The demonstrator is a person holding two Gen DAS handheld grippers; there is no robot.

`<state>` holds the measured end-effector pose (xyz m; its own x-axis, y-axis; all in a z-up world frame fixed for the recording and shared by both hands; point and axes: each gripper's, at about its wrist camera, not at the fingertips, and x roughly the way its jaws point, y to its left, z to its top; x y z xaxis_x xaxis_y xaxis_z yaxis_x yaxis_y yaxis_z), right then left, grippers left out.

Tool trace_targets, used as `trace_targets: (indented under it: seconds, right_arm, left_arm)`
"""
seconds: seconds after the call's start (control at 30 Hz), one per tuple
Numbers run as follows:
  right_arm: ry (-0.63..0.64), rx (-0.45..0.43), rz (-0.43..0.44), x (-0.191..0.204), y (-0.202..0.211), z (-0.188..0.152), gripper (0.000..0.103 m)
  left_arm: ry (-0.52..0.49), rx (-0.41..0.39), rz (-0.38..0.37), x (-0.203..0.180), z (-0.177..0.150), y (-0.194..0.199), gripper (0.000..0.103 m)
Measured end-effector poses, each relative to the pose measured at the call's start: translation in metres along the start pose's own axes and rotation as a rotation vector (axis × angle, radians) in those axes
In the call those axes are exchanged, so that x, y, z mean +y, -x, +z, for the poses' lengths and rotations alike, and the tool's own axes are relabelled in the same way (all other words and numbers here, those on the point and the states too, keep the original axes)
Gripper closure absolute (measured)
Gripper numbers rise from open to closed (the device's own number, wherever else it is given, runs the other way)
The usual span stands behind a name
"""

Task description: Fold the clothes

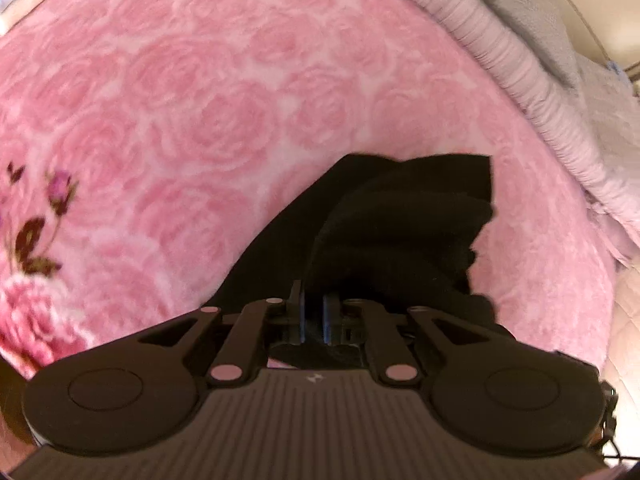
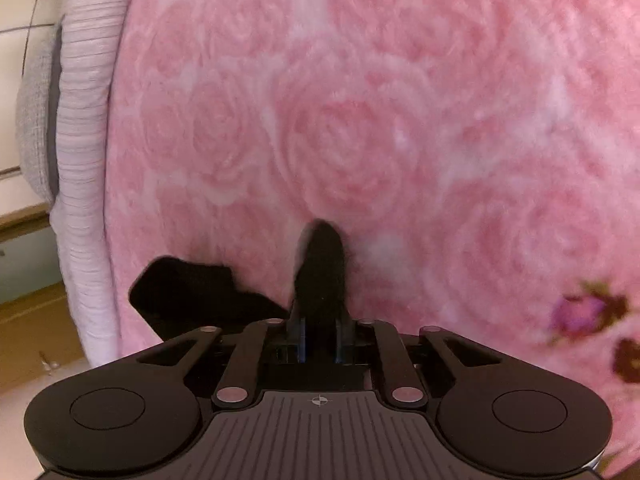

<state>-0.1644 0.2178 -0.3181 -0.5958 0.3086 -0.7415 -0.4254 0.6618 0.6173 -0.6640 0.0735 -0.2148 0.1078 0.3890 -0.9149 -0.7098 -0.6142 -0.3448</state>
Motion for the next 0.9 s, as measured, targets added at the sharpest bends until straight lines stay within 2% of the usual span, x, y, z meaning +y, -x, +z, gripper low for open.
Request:
trace_targets:
  seconds: [0.07,0.17,0.27,0.43,0.57,0.63,0.7,0.77,0.8,0.87,0.9]
  right_arm:
    - [-0.018,-0.029,0.067,0.001,0.021,-0.011,0.092]
    - [-0.045,-0.097,0.193,0.014,0.060,-0.027,0.093]
    - [0.019,-0.226,0.321,0.051,0.107,-0.034,0.093]
    - [0.173,-0.504,0.558,0.124,0.206,-0.044,0.093]
    - [0.322,-0.725,0.682,0.172,0.275,-0.069,0.093]
    - [0.403,-0.815,0.734,0.185,0.305,-0.089,0.093]
    - [0.472,-0.864,0.761,0.198,0.323,-0.112,0.093]
    - [0.551,-0.851,0.734,0.203,0.333,-0.136,0.092]
    - [0.602,-0.822,0.695,0.203,0.335,-0.148,0.091]
    - [0.732,-0.674,0.571,0.206,0.329,-0.167,0.087]
    - [0.792,-0.575,0.503,0.204,0.318,-0.176,0.078]
  left_arm:
    - [-0.026,-0.027,-0.050,-0.011,0.014,0.011,0.098]
    - [-0.119,-0.100,-0.145,-0.051,0.051,0.031,0.098]
    - [-0.245,-0.182,-0.231,-0.106,0.095,0.049,0.098]
    - [-0.472,-0.321,-0.377,-0.225,0.158,0.084,0.098]
    - [-0.600,-0.421,-0.499,-0.306,0.179,0.124,0.098]
    - [-0.620,-0.447,-0.564,-0.325,0.182,0.143,0.098]
    - [-0.632,-0.466,-0.620,-0.335,0.184,0.159,0.098]
    - [-0.636,-0.471,-0.632,-0.327,0.183,0.164,0.098]
    - [-0.630,-0.470,-0.617,-0.317,0.183,0.160,0.097]
    - [-0.622,-0.431,-0.542,-0.290,0.183,0.142,0.096]
    - [-0.615,-0.388,-0.476,-0.274,0.184,0.127,0.094]
